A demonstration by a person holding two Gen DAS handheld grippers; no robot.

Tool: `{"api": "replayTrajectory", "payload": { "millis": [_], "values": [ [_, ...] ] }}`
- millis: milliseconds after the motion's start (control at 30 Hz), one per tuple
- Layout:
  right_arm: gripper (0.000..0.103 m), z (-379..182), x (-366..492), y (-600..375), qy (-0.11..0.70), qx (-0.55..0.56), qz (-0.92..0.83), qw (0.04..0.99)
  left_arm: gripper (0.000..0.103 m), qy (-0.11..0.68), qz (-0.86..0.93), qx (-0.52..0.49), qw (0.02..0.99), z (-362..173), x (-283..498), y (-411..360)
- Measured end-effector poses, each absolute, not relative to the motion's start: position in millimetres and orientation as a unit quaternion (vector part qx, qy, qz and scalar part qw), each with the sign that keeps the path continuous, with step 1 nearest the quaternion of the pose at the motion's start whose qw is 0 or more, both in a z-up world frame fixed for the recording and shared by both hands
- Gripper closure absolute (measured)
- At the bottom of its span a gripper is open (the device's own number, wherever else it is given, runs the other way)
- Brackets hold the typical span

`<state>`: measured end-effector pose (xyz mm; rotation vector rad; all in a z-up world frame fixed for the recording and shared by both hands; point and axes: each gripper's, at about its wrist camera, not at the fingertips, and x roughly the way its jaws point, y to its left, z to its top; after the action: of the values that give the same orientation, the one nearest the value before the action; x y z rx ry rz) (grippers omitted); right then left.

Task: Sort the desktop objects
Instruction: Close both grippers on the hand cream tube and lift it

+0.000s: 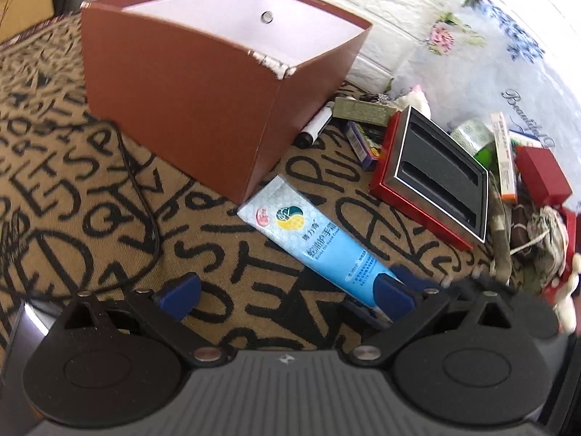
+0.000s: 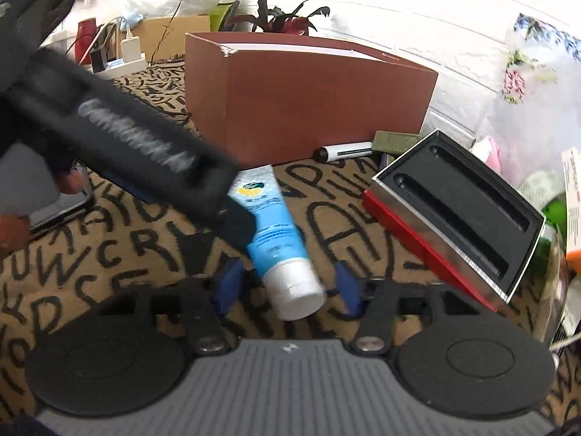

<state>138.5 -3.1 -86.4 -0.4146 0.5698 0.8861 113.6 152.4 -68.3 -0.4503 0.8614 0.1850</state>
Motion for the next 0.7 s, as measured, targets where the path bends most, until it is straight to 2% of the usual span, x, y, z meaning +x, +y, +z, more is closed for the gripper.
{"api": "replayTrajectory", "payload": {
  "millis": [33, 100, 567, 600, 700],
  "values": [
    [0.069, -86.6, 133.6, -4.3, 0.272, -0.195, 0.418, 0.845, 0.0, 0.413, 0.09, -0.214, 0.881, -68.3, 113.5, 149.7],
    [0.075, -87.6, 119.6, -9.1, 0.269, -0.201, 0.414, 0.846, 0.0, 0.415, 0.093, -0.21, 0.88, -68.6, 112.5, 143.6],
    [0.076, -86.0, 20.9, -74.1, 0.308, -0.164, 0.352, 0.868, 0.002, 0.447, 0.025, -0.153, 0.881, -71.7, 80.2, 65.5],
    [0.076, -85.7, 13.3, -79.2, 0.307, -0.168, 0.349, 0.869, 0.003, 0.448, 0.016, -0.148, 0.882, -73.0, 78.0, 59.2],
    [0.076, -85.5, -6.1, -96.6, 0.311, -0.162, 0.337, 0.874, 0.018, 0.45, -0.007, -0.118, 0.885, -72.6, 66.3, 35.7]
  ]
}}
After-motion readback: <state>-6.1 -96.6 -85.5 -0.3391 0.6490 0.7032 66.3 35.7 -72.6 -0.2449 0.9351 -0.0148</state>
